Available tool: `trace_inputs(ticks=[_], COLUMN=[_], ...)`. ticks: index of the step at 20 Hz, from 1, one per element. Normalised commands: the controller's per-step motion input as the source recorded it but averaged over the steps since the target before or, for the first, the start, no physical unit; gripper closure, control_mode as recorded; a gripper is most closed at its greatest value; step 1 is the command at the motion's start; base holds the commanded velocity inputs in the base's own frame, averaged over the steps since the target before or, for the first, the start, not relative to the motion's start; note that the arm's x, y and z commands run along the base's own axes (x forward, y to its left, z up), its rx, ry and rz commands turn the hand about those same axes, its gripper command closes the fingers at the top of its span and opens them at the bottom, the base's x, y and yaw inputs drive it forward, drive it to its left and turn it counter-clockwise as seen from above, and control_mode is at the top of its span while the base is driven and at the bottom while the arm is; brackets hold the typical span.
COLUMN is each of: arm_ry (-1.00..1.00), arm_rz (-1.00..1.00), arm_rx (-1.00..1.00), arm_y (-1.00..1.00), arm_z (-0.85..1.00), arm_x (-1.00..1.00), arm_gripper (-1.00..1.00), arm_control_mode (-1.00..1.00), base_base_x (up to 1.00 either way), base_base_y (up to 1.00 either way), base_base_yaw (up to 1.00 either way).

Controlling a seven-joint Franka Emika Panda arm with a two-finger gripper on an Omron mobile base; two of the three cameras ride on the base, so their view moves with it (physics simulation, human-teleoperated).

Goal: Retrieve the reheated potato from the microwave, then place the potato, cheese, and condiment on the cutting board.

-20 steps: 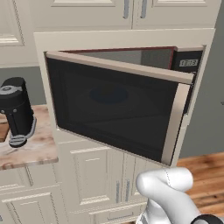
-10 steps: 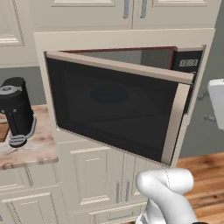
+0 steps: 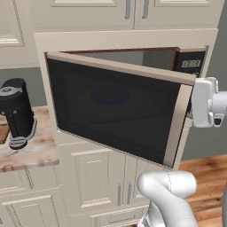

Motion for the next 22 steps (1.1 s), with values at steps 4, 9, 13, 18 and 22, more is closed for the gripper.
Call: trace_inputs(ticks=[4,9,13,18,22], arm_ry=[0.01,0.0,0.0,0.0,0.0], arm_rz=[0.0,0.0,0.0,0.0,0.01], arm_rx=[0.15,0.12,0.1,0.09,0.09], arm_y=[0.32,0.44,0.29,0.2,0.14], arm_z=[0.0,0.0,0.0,0.01,0.08], arm_x=[0.34,0.0,-0.09,-0.2,-0.39], arm_gripper=[-1.0,-1.0,-1.0,-1.0,-1.0], arm_control_mode=[-1.0,-1.0,-1.0,-1.0,-1.0], base_base_x=[0.0,0.0,0.0,0.0,0.0], base_base_y=[0.0,0.0,0.0,0.0,0.0], base_base_yaw=[0.0,0.0,0.0,0.0,0.0])
